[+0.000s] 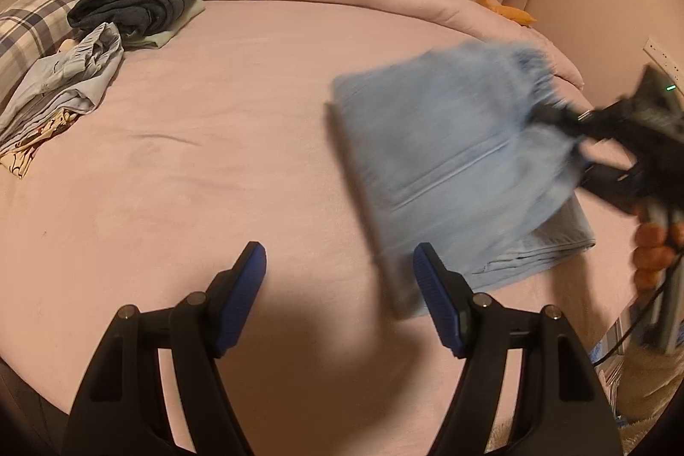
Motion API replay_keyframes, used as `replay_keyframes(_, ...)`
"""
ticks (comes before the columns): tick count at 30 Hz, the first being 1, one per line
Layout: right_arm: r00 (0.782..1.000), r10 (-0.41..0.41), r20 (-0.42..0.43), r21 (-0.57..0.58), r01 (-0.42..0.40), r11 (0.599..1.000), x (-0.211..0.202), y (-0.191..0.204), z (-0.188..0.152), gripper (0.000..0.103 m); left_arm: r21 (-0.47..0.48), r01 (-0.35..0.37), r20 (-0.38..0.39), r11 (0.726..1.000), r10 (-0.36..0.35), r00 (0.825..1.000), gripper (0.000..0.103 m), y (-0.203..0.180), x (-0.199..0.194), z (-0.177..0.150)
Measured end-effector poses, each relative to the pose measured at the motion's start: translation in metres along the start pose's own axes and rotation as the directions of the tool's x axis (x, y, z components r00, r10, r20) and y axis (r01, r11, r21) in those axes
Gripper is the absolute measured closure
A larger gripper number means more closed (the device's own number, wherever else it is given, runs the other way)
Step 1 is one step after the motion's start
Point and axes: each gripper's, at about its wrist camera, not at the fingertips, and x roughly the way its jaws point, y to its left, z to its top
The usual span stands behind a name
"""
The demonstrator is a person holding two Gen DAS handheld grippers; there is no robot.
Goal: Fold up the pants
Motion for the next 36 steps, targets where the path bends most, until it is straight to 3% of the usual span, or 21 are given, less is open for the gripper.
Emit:
replay_keyframes(5,0.992,-0.007,0.122,-0.130,0.022,0.991,-0.045,0.021,0.010,0.071,0.011,0.014,-0.017,1.000,-0.014,1.000,0.032,-0.008,0.004,-0.004)
replay_keyframes(9,0.978,-0.053,0.203,-0.097,0.073,0.993,-0.079,0.002,0.015,0.071,0.030,0.029,-0.025,0.999,-0.028,0.999,0.032,-0.014,0.010,0.001)
replay_keyframes(17,0.963,-0.138,0.231,0.035,0.133,0.990,-0.089,-0.051,-0.002,0.071,0.095,0.034,-0.041,0.995,-0.030,0.999,0.032,-0.032,0.025,0.018)
replay_keyframes(20,0.963,-0.194,0.189,0.088,0.181,0.980,-0.079,-0.076,-0.002,0.071,0.127,0.054,-0.043,0.990,-0.049,0.998,0.032,-0.045,0.031,0.027)
replay_keyframes(22,0.970,-0.179,0.162,0.138,0.157,0.978,-0.072,-0.089,-0.004,0.070,0.151,0.071,-0.037,0.986,-0.066,0.997,0.032,-0.055,0.033,0.034)
replay_keyframes(24,0.977,-0.143,0.159,0.154,0.118,0.981,-0.076,-0.089,-0.002,0.065,0.171,0.085,-0.026,0.982,-0.082,0.996,0.032,-0.064,0.035,0.042)
replay_keyframes(26,0.973,-0.168,0.157,0.136,0.147,0.980,-0.082,-0.084,0.000,0.057,0.178,0.103,-0.023,0.979,-0.100,0.995,0.032,-0.070,0.037,0.049)
replay_keyframes(29,0.941,-0.262,0.215,0.068,0.253,0.965,-0.099,-0.068,0.000,0.045,0.193,0.136,-0.025,0.972,-0.134,0.991,0.034,-0.085,0.045,0.061)
replay_keyframes(32,0.901,-0.321,0.291,-0.030,0.344,0.939,-0.114,-0.047,-0.004,0.043,0.216,0.169,-0.035,0.962,-0.165,0.986,0.046,-0.106,0.056,0.074)
replay_keyframes(35,0.886,-0.319,0.336,-0.197,0.397,0.896,-0.109,-0.018,-0.010,0.043,0.221,0.202,-0.048,0.954,-0.197,0.979,0.057,-0.124,0.069,0.087)
replay_keyframes(36,0.884,-0.317,0.342,-0.234,0.407,0.883,-0.103,-0.009,-0.011,0.048,0.216,0.226,-0.067,0.950,-0.217,0.974,0.073,-0.129,0.075,0.091)
